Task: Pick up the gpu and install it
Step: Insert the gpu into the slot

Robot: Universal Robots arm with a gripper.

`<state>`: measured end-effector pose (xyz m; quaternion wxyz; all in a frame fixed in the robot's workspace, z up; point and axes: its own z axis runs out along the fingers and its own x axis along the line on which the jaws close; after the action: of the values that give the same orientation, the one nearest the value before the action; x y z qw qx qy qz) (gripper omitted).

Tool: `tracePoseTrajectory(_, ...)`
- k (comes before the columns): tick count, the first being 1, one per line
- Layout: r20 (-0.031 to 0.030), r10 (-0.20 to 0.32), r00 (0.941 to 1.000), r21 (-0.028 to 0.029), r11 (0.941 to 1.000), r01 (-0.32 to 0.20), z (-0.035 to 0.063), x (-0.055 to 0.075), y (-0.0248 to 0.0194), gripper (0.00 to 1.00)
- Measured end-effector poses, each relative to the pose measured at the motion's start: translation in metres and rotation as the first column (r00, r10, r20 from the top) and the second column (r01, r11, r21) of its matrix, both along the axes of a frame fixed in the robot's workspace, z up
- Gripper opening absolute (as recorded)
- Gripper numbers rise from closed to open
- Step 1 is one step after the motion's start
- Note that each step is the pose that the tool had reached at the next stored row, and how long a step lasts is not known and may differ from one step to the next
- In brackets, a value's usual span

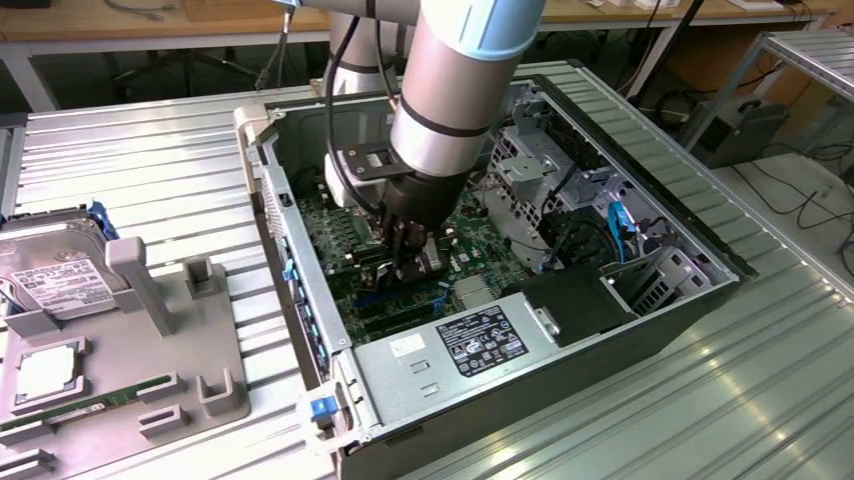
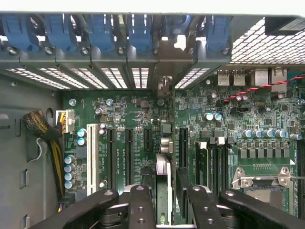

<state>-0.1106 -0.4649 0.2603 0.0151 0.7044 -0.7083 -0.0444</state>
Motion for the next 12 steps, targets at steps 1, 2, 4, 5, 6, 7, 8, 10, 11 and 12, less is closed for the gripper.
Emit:
tracePoseTrajectory(1, 0.0005, 0.000, 1.0000, 0.0003, 1.0000, 0.000, 0.0029, 0.000, 0.0000, 0.34)
tracePoseTrajectory(2, 0.0013, 0.000, 1.0000, 0.0002, 1.0000, 0.000, 0.0066, 0.000, 0.0000, 0.34)
tracePoseTrajectory(4, 0.0037, 0.000, 1.0000, 0.0002, 1.0000, 0.000, 0.0148, 0.000, 0.0000, 0.34)
tracePoseTrajectory(5, 0.0056, 0.000, 1.0000, 0.0001, 1.0000, 0.000, 0.0176, 0.000, 0.0000, 0.34)
tracePoseTrajectory(6, 0.0088, 0.000, 1.0000, 0.0001, 1.0000, 0.000, 0.0203, 0.000, 0.0000, 0.34)
tracePoseTrajectory(7, 0.0121, 0.000, 0.9999, 0.0002, 1.0000, 0.000, 0.0220, -0.001, 0.0000, 0.34)
tracePoseTrajectory(8, 0.0158, 0.000, 0.9999, 0.0002, 1.0000, 0.000, 0.0233, -0.001, 0.0002, 0.34)
tracePoseTrajectory(10, 0.0244, 0.000, 0.9997, 0.0002, 1.0000, 0.000, 0.0250, -0.002, 0.0009, 0.34)
tracePoseTrajectory(11, 0.0280, 0.000, 0.9996, 0.0003, 1.0000, 0.000, 0.0249, -0.003, 0.0016, 0.34)
tracePoseTrajectory(12, 0.0302, 0.000, 0.9995, 0.0001, 1.0000, 0.000, 0.0249, -0.004, 0.0024, 0.34)
